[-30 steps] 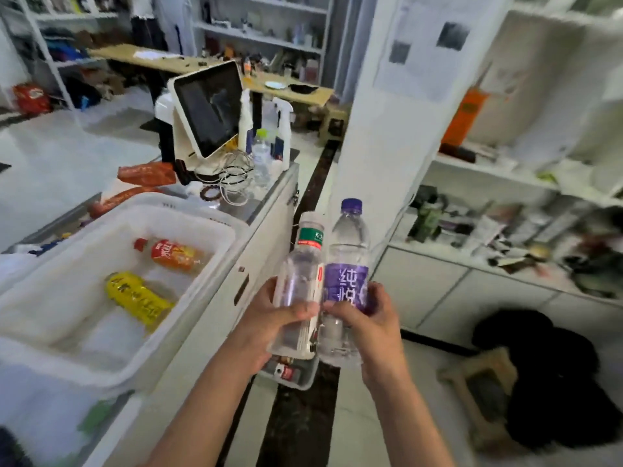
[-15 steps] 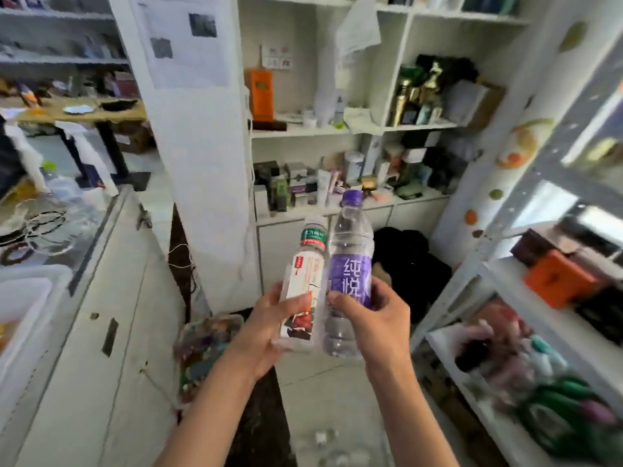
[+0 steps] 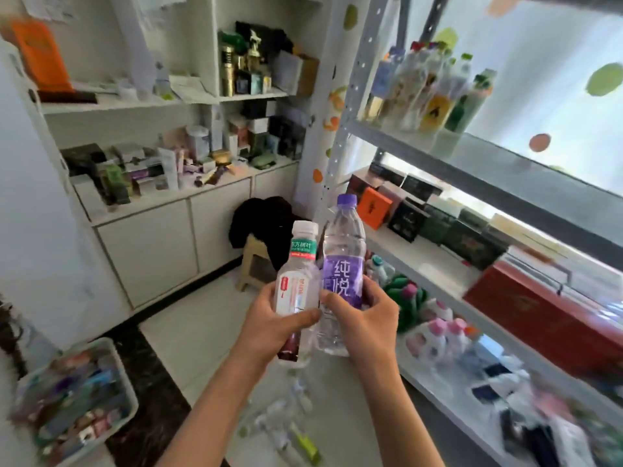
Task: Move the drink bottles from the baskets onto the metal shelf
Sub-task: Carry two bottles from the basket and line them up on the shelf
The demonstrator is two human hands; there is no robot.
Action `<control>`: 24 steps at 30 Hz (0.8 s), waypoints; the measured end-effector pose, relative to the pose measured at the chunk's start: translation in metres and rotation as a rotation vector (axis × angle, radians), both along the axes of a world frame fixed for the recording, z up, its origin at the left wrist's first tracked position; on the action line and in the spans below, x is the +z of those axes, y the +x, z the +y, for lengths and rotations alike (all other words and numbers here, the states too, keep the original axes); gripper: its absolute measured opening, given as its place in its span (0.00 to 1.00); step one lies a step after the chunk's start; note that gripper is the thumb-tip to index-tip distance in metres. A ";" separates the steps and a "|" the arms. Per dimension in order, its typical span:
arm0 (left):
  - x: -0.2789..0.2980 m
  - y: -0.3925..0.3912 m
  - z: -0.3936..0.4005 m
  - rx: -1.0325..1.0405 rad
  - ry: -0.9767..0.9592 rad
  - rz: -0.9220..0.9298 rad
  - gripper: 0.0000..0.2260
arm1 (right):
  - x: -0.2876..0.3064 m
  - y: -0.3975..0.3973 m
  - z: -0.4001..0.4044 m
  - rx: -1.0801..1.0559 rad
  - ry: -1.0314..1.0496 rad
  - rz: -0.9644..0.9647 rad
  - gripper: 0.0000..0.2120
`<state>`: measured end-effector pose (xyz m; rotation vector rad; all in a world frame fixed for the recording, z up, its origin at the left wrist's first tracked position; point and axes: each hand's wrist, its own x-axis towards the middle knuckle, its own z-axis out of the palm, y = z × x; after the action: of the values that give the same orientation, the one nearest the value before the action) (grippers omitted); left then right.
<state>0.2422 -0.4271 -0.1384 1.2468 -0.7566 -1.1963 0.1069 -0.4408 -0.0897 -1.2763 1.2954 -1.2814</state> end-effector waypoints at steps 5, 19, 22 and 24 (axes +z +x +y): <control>0.012 -0.048 -0.003 0.030 -0.059 -0.111 0.27 | 0.007 -0.051 0.001 -0.020 -0.064 -0.040 0.11; 0.076 -0.199 -0.057 0.087 -0.257 -0.298 0.23 | 0.028 -0.217 -0.053 -0.082 -0.233 -0.015 0.14; 0.084 -0.220 -0.073 0.107 -0.290 -0.346 0.19 | 0.033 -0.240 -0.073 -0.090 -0.258 -0.004 0.15; 0.093 -0.228 -0.084 0.099 -0.306 -0.372 0.18 | 0.038 -0.247 -0.085 -0.090 -0.276 -0.020 0.15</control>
<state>0.0146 -0.5112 -0.0453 1.2445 -1.0935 -0.7400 -0.1397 -0.5254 -0.0521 -1.4024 1.2032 -1.5749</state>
